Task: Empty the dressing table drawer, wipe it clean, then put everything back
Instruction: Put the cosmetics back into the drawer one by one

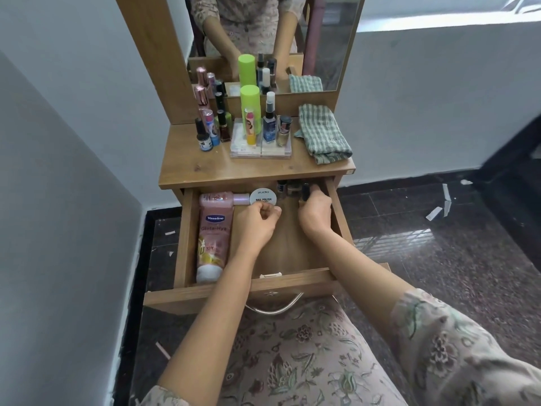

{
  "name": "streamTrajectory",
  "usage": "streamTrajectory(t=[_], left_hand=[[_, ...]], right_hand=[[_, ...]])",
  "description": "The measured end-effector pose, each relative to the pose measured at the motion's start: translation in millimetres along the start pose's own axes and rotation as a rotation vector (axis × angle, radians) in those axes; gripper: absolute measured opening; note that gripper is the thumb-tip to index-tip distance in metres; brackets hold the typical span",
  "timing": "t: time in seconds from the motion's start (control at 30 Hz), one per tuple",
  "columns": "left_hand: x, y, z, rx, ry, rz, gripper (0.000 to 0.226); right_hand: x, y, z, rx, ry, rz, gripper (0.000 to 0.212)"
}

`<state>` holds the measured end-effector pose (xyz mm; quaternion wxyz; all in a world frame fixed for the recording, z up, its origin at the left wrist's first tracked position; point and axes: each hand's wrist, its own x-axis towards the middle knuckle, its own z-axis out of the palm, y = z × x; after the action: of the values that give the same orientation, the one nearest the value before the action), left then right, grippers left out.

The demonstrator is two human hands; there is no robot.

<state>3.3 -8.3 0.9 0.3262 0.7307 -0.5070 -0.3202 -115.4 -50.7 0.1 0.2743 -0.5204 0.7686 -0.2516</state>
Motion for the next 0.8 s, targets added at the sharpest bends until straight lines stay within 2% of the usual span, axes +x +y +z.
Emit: streamTrajectory(t=[0.43, 0.63, 0.7, 0.8], left_hand=[[-2, -2, -1, -0.015, -0.015, 0.001, 0.020], [0, -1, 1, -0.042, -0.026, -0.012, 0.023], [0, 0, 1, -0.046, -0.022, -0.010, 0.024], [-1, 2, 1, -0.044, -0.023, -0.007, 0.024]], right_hand=[[-1, -6, -10, -0.273, 0.018, -0.077, 0.026], [-16, -7, -26, -0.344, 0.093, -0.132, 0.024], [-27, -6, -26, -0.303, 0.006, -0.100, 0.023], [-35, -8, -23, -0.163, -0.261, 0.062, 0.029]])
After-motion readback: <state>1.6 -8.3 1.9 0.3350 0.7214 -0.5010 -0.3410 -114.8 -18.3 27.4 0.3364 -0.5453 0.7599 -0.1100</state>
